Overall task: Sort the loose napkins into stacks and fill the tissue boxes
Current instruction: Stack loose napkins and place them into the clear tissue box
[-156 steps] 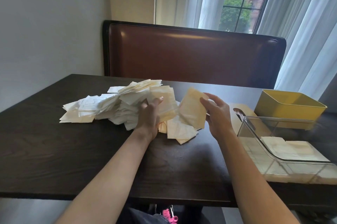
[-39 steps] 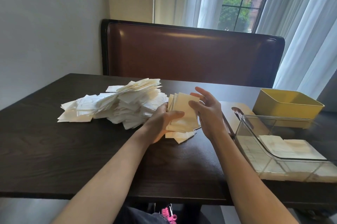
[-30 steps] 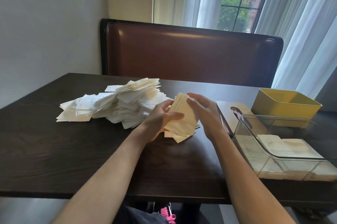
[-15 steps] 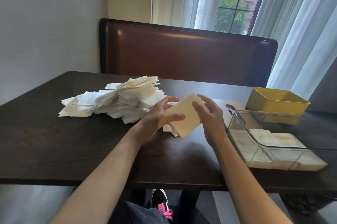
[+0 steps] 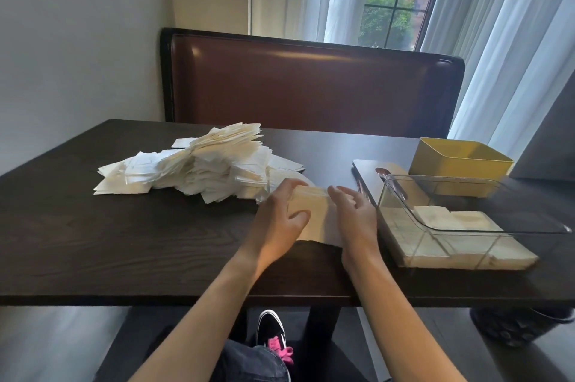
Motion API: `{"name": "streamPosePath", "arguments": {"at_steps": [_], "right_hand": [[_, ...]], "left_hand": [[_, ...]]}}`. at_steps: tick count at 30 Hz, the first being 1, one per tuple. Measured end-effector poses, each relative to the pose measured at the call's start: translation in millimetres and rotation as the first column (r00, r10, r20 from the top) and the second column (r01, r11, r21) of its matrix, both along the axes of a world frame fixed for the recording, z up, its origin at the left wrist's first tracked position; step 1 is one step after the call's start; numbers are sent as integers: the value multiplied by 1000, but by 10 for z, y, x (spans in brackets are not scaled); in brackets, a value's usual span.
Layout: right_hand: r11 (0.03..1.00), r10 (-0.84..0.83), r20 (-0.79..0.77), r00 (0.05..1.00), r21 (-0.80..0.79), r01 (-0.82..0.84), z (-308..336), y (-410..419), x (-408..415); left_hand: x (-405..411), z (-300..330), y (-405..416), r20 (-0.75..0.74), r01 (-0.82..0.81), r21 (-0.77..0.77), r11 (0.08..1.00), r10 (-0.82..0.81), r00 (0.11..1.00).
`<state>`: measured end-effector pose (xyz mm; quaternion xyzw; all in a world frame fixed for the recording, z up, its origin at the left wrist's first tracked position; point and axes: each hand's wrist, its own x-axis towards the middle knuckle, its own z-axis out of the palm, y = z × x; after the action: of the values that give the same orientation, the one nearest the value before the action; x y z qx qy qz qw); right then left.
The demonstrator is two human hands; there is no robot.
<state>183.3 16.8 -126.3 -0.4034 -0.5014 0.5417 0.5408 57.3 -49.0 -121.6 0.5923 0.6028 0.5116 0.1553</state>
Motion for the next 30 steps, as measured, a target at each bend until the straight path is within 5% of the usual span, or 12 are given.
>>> {"name": "streamPosePath", "arguments": {"at_steps": [4, 7, 11, 15, 30], "right_hand": [[996, -83, -70, 994, -35, 80, -17, -57, -85], [991, -130, -46, 990, -2, 130, -25, -63, -147], [985, -174, 15, 985, 1, 174, -51, -27, -170], [989, -147, 18, 989, -29, 148, -25, -8, -144], [988, -154, 179, 972, -2, 157, -14, -9, -128]], "left_hand": [[237, -9, 68, 358, -145, -2, 989, 136, 924], [357, -31, 175, 480, -298, 0, 955, 261, 837], [370, -70, 266, 491, -434, -18, 901, 386, 781], [373, -50, 271, 601, -420, -15, 907, 344, 721], [339, -69, 221, 550, -392, -50, 919, 353, 757]]}}
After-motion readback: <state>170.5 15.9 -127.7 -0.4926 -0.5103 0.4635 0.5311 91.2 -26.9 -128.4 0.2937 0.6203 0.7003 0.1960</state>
